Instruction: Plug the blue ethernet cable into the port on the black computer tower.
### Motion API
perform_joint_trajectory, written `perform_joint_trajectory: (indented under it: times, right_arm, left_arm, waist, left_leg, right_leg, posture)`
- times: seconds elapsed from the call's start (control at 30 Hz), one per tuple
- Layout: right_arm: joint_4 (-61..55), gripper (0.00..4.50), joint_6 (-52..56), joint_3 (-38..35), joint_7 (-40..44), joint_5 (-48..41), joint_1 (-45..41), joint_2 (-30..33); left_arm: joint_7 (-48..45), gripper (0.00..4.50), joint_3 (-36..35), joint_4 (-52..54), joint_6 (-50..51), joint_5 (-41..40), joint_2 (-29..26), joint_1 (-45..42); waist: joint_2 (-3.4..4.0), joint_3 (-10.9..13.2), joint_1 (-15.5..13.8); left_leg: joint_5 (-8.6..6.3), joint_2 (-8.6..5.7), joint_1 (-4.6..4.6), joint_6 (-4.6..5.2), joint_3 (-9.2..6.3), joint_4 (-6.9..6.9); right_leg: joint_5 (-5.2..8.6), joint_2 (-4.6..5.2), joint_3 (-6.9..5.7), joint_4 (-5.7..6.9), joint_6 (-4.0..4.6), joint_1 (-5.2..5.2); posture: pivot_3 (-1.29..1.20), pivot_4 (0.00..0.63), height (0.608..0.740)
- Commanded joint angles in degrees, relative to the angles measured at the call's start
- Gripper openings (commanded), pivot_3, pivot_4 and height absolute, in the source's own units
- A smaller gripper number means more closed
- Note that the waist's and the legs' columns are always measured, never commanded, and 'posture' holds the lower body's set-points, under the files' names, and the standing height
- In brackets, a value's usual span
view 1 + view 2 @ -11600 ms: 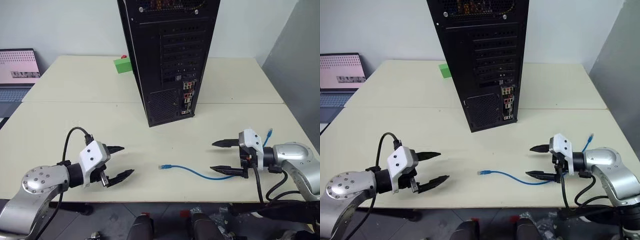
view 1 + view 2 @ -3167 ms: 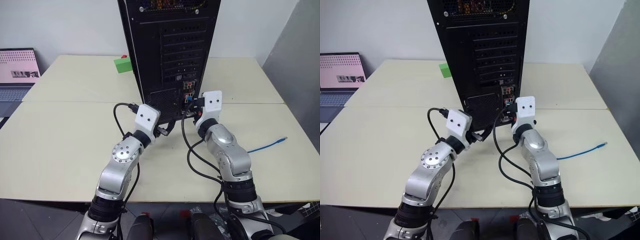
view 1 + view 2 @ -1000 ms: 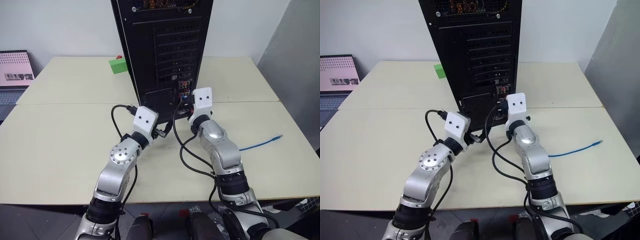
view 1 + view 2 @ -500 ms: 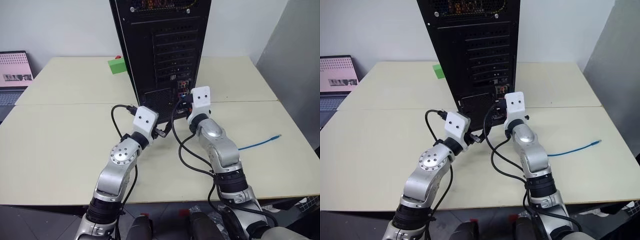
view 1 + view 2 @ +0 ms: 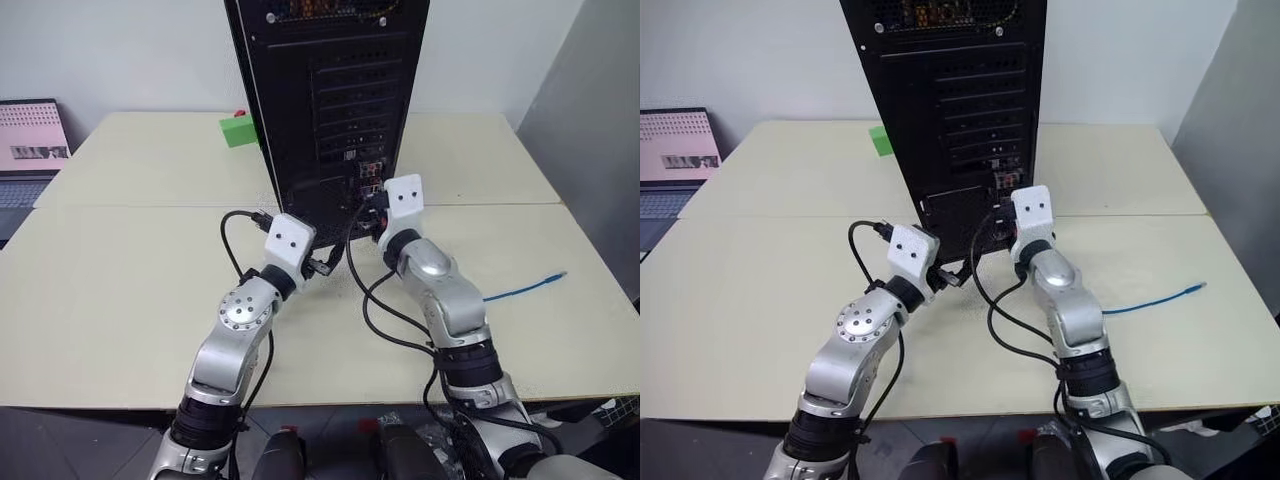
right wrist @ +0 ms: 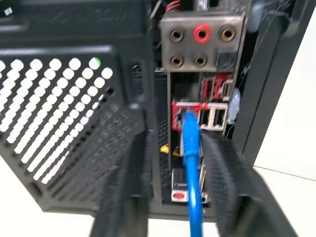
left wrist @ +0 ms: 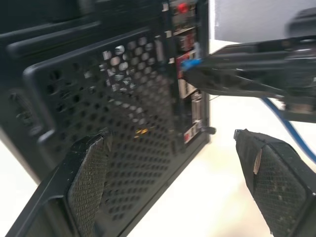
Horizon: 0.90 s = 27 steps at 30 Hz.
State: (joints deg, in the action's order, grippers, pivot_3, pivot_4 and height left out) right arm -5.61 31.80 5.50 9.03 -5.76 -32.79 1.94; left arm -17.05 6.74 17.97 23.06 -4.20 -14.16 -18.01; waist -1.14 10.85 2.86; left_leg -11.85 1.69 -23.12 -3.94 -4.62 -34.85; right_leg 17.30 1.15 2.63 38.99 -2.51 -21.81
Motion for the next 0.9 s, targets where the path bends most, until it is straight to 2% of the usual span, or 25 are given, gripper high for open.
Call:
perform_joint_trajectory:
  times: [0.03, 0.2, 0.37, 0.53, 0.7, 0.9]
  right_arm:
    - [-9.1, 2.47, 2.5, -1.1, 5.8, -3.5, 2.1, 4.2]
    - [-14.7, 3.52, 4.9, -3.6, 13.8, -8.1, 3.9, 12.5]
    - [-13.5, 4.4, 3.8, -7.2, 22.6, -12.2, 3.5, 21.3]
    - [-11.4, 4.46, 2.2, -9.7, 32.0, -16.8, 3.6, 28.4]
    - [-9.5, 4.46, -0.1, -11.6, 41.6, -21.2, 3.6, 33.7]
    - [-7.2, 4.46, -2.0, -11.1, 44.7, -21.6, 2.3, 35.7]
  left_arm:
    - [-0.5, 4.2, -1.4, 3.2, -0.8, -0.3, -0.9, 0.1]
    - [-4.1, 4.2, -3.2, 4.5, 3.2, -2.8, -4.2, 0.1]
    - [-11.4, 4.2, -5.2, 6.4, 6.8, -6.2, -11.5, -0.7]
    - [-16.4, 4.2, -6.9, 8.0, 8.6, -8.3, -18.3, -0.6]
    - [-22.8, 4.2, -10.6, 9.2, 9.0, -14.1, -22.8, 0.7]
    - [-25.9, 4.2, -13.5, 9.6, 10.4, -18.5, -25.4, 0.9]
  waist:
    - [0.0, 0.0, -0.1]
    - [0.0, 0.0, -0.1]
    - [-0.01, 0.0, 0.0]
    - [-0.02, 0.1, -0.1]
    - [-0.03, 0.1, -0.1]
    - [-0.04, 0.1, -0.1]
  left_leg:
    - [0.0, 0.0, 0.0, 0.0, 0.0, 0.0]
    - [0.0, -0.01, 0.01, 0.0, -0.02, 0.0]
    - [0.0, 0.0, 0.03, 0.01, -0.02, 0.0]
    - [-0.01, 0.0, 0.0, 0.01, -0.01, 0.0]
    - [-0.01, 0.0, 0.01, 0.01, 0.0, 0.0]
    - [-0.01, 0.01, 0.02, 0.01, 0.0, 0.0]
  right_leg:
    - [0.0, 0.01, 0.0, 0.0, 0.0, 0.0]
    - [0.01, 0.0, -0.04, 0.01, -0.01, 0.0]
    - [0.02, -0.01, -0.04, 0.01, -0.03, 0.01]
    - [0.03, 0.0, -0.04, -0.03, -0.04, 0.0]
    - [0.03, 0.0, -0.03, -0.03, -0.05, 0.01]
    - [0.05, 0.0, -0.03, -0.04, -0.07, 0.02]
  posture:
    - [0.0, 0.15, 0.74]
    - [0.0, 0.15, 0.74]
    - [0.0, 0.15, 0.74]
    - [0.0, 0.15, 0.74]
    - [0.0, 0.15, 0.74]
    - [0.0, 0.15, 0.74]
